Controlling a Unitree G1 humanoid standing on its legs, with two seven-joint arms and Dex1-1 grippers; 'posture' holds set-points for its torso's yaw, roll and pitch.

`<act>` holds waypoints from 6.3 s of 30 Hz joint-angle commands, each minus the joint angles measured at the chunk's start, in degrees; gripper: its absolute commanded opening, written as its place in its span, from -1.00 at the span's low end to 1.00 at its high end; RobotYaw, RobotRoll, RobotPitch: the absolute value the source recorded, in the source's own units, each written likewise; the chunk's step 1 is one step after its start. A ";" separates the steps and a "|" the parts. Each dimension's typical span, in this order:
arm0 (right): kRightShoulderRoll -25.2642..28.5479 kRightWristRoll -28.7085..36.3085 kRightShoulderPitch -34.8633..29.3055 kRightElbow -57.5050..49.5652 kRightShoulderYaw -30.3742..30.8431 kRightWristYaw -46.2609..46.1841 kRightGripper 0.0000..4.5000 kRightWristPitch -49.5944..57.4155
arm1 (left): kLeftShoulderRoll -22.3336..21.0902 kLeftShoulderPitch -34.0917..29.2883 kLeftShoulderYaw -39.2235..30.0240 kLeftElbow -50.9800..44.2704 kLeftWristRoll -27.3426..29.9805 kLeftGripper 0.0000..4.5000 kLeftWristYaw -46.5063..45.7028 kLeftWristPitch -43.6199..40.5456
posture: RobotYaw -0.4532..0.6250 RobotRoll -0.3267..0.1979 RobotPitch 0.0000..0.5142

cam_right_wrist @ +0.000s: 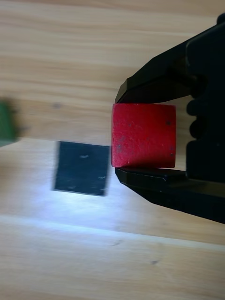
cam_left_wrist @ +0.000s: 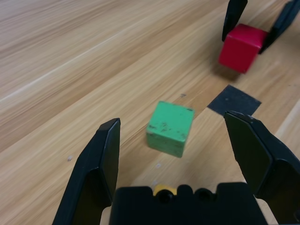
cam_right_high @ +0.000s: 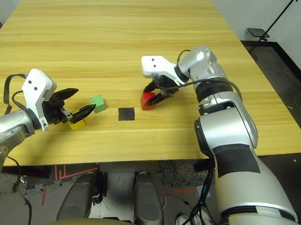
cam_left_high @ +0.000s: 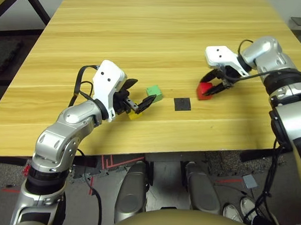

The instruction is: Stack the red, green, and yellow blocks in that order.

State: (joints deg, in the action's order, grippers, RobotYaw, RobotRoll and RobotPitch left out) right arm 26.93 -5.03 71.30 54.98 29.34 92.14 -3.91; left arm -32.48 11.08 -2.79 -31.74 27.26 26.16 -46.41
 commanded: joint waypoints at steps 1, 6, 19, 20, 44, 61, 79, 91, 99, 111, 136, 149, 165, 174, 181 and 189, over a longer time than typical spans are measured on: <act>-0.13 2.99 -3.54 -6.12 3.61 0.36 -0.10 3.85 | -0.38 0.46 1.09 -0.16 -0.75 1.00 -0.19 -0.79 | 0.82 -0.78 -0.54; -2.40 0.22 -5.80 -8.00 2.66 -0.35 -0.10 5.15 | -0.55 0.61 1.08 -0.92 -0.97 1.00 -1.04 -1.50 | 0.89 -0.79 -0.53; -6.60 -4.64 -6.01 -7.58 1.17 -5.10 -0.10 6.51 | 0.11 -2.12 -0.58 -5.37 0.04 1.00 -3.80 -4.37 | 0.97 -0.74 -0.45; -6.53 -4.79 -6.13 -7.90 1.16 -4.97 -0.10 6.81 | 0.04 -2.17 -0.65 -5.45 0.12 1.00 -3.79 -4.49 | 0.96 -0.74 -0.45; -0.66 3.24 -6.04 -8.03 -11.54 -2.92 0.99 9.97 | -3.70 14.33 11.39 16.17 -4.61 1.00 13.34 4.62 | 0.72 -0.49 -0.67; 13.12 21.36 -20.94 -35.69 -23.69 -6.51 0.99 29.19 | -0.78 25.52 21.14 42.34 -16.53 1.00 28.40 16.33 | 0.31 -0.23 -0.76; 12.11 25.05 -24.56 -41.60 -24.96 -12.70 1.00 33.18 | 8.13 29.99 21.02 55.21 -24.38 0.82 25.23 18.65 | 0.30 -0.16 -0.70; 14.20 24.33 -26.65 -36.44 -25.82 -12.96 1.00 30.67 | 6.27 33.30 20.36 46.63 -23.87 -0.07 28.65 9.64 | 0.31 -0.12 -0.69; 15.46 24.18 -28.57 -35.98 -26.43 -13.54 1.00 30.27 | 9.81 38.16 20.90 36.16 -19.49 -0.07 29.70 0.05 | 0.29 -0.09 -0.70; 15.72 25.59 -32.81 -40.37 -27.68 -15.73 1.00 32.36 | 15.78 38.42 25.91 38.38 -20.37 -0.07 28.06 1.30 | 0.20 -0.03 -0.65; 16.27 27.89 -37.03 -46.08 -29.35 -18.93 1.00 35.49 | 17.68 37.84 27.29 49.28 -22.35 -0.07 28.99 11.18 | 0.12 0.02 -0.54; 16.26 27.95 -35.39 -43.83 -28.51 -18.70 1.00 34.04 | 13.31 34.70 20.51 30.66 -18.94 0.98 25.04 -3.68 | 0.23 -0.05 -0.68; 13.61 25.97 -29.14 -36.27 -25.27 -15.65 1.00 31.33 | 7.64 11.73 4.30 -8.40 -18.30 0.98 1.51 -43.33 | 0.44 -0.15 -0.59; 12.13 24.83 -26.63 -33.04 -24.12 -13.96 1.00 30.08 | 10.51 3.31 0.02 -12.04 -16.56 0.98 -3.29 -44.34 | 0.51 -0.19 -0.55; 11.53 24.52 -26.36 -32.48 -23.97 -13.86 1.00 29.81 | 11.64 1.19 -0.26 -9.76 -15.42 0.81 -4.57 -41.65 | 0.50 -0.19 -0.54; 12.12 24.84 -27.56 -33.88 -24.55 -14.43 1.00 30.37 | 12.04 9.46 2.01 -8.60 -9.85 -0.15 -3.03 -46.09 | 0.46 -0.18 -0.57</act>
State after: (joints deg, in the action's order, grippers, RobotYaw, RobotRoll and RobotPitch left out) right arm 38.54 20.27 44.29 22.28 5.07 77.88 26.30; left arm -19.98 19.33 -1.24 -41.31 15.93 22.21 -91.76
